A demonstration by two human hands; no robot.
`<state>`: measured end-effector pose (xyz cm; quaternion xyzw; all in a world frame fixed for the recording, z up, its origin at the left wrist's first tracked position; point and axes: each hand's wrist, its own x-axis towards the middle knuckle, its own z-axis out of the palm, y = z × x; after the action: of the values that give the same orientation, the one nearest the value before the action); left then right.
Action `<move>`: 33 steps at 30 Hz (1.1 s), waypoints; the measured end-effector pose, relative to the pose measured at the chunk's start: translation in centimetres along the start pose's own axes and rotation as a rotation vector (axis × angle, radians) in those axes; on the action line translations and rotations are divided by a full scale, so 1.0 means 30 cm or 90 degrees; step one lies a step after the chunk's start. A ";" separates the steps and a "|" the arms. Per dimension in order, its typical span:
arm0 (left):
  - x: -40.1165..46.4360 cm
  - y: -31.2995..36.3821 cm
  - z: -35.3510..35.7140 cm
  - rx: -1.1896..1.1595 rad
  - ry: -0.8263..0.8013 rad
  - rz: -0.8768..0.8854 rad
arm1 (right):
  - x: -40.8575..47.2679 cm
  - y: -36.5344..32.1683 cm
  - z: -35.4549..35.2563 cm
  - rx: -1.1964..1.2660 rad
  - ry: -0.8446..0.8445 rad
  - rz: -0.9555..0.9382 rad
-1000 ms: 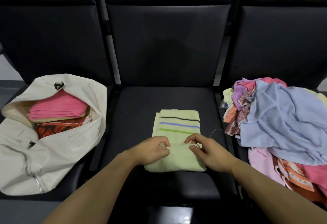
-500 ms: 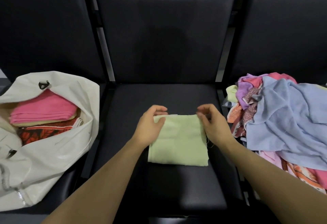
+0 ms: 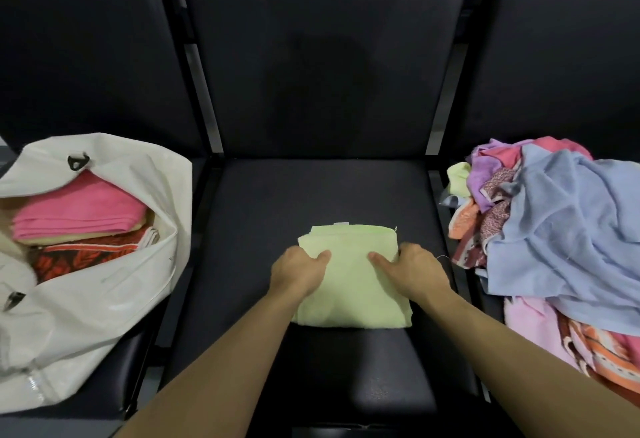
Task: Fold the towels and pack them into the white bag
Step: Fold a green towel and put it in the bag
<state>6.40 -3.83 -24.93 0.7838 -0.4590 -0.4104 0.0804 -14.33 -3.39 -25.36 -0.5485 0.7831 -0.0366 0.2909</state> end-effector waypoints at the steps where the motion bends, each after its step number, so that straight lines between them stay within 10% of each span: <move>1: -0.009 -0.003 0.004 -0.007 0.002 0.010 | -0.013 -0.006 -0.001 0.021 0.008 -0.018; 13: -0.172 -0.072 -0.314 -0.167 0.115 0.178 | -0.240 -0.299 -0.028 0.423 0.084 -0.162; 25: -0.165 -0.526 -0.966 -0.312 0.346 0.113 | -0.354 -1.040 0.223 0.337 -0.107 -0.459; 33: 0.046 -0.675 -1.216 -0.260 0.249 0.084 | -0.270 -1.320 0.386 0.417 -0.295 -0.322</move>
<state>46.13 -2.59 -12.18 0.7842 -0.3926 -0.3294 0.3499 26.45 -8.90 -16.67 -0.5950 0.4866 -0.2280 0.5977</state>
